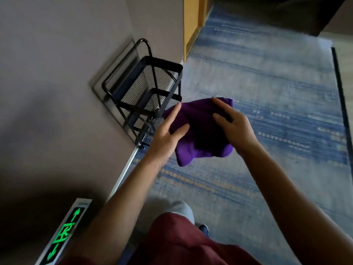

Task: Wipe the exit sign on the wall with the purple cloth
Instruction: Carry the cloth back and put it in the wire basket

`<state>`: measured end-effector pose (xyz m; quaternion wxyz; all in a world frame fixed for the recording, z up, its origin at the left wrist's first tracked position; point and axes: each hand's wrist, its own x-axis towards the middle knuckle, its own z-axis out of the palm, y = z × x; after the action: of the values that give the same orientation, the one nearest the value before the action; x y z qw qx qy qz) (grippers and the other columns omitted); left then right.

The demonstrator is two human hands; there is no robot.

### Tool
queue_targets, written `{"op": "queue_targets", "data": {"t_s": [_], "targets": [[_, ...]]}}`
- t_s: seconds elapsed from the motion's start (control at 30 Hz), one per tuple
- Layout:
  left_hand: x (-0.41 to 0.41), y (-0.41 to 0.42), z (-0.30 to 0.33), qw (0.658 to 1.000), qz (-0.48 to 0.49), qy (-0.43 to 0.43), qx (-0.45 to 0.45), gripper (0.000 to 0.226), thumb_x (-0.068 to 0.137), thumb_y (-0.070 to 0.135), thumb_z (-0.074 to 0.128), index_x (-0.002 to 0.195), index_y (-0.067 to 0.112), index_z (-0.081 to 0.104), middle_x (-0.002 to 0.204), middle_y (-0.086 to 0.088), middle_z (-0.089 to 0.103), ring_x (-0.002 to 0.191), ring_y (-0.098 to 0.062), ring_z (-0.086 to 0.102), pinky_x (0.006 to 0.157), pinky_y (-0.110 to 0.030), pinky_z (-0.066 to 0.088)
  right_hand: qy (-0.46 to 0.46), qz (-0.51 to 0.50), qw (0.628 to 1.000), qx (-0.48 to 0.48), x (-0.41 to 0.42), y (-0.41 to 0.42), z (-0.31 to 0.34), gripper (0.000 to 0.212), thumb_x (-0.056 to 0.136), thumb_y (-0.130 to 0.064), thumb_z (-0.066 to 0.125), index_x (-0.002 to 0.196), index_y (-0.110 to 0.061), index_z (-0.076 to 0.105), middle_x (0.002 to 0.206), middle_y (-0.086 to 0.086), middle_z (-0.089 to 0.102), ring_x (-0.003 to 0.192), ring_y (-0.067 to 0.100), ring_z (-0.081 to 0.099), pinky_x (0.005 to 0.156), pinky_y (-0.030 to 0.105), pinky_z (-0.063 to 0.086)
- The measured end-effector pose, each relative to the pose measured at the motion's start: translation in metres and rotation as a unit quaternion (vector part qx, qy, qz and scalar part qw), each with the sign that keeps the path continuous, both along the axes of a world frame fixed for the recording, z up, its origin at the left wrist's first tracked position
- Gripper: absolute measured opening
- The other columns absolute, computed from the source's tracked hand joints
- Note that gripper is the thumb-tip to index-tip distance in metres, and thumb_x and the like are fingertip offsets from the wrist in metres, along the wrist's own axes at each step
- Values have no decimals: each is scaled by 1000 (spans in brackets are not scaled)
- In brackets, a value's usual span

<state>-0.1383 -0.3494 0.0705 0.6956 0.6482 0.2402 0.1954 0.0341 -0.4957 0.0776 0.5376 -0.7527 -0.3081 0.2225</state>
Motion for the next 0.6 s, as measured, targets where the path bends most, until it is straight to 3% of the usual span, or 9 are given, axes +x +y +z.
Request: {"op": "queue_targets", "data": {"t_s": [0.13, 0.2, 0.3, 0.4, 0.47, 0.6], "targets": [[33, 47, -16, 999, 45, 5, 19, 72, 90, 31, 75, 150, 55, 45, 151, 17, 58, 141, -4, 55, 122, -42, 41, -79, 32, 996, -40, 45, 63, -8, 55, 100, -27, 63, 152, -38, 48, 123, -15, 66, 103, -6, 62, 85, 2, 44], [48, 77, -28, 997, 70, 4, 14, 76, 89, 36, 80, 152, 54, 42, 150, 15, 60, 140, -7, 57, 120, -42, 43, -128, 58, 987, -83, 63, 98, -16, 69, 98, -40, 66, 158, -42, 32, 123, -10, 66, 104, 1, 59, 86, 11, 44], [72, 126, -43, 995, 101, 2, -22, 77, 82, 44, 85, 145, 60, 45, 147, 16, 62, 139, -8, 58, 119, -45, 43, -112, 134, 976, -127, 88, 150, -29, 85, 92, -46, 74, 161, -43, 23, 132, 0, 68, 115, 16, 65, 96, 27, 49], [97, 176, -56, 991, 132, 12, -31, 74, 83, 34, 84, 143, 60, 48, 142, 21, 64, 137, -7, 59, 120, -45, 44, -64, 176, 975, -118, 114, 206, -41, 80, 94, -29, 75, 160, -38, 31, 135, -6, 64, 122, 14, 63, 105, 27, 48], [110, 207, -63, 989, 145, 28, -13, 76, 84, 31, 81, 144, 62, 46, 145, 18, 63, 138, -7, 59, 120, -46, 43, -73, 177, 976, -103, 133, 240, -47, 70, 95, -23, 73, 156, -34, 40, 136, -6, 63, 124, 13, 62, 106, 22, 43], [133, 260, -73, 989, 124, 75, 12, 89, 83, 38, 82, 156, 54, 33, 160, 15, 48, 147, -4, 47, 126, -43, 34, -103, 184, 974, -86, 175, 304, -56, 47, 99, -16, 65, 144, -30, 59, 135, -2, 69, 124, 18, 63, 108, 28, 44]]}}
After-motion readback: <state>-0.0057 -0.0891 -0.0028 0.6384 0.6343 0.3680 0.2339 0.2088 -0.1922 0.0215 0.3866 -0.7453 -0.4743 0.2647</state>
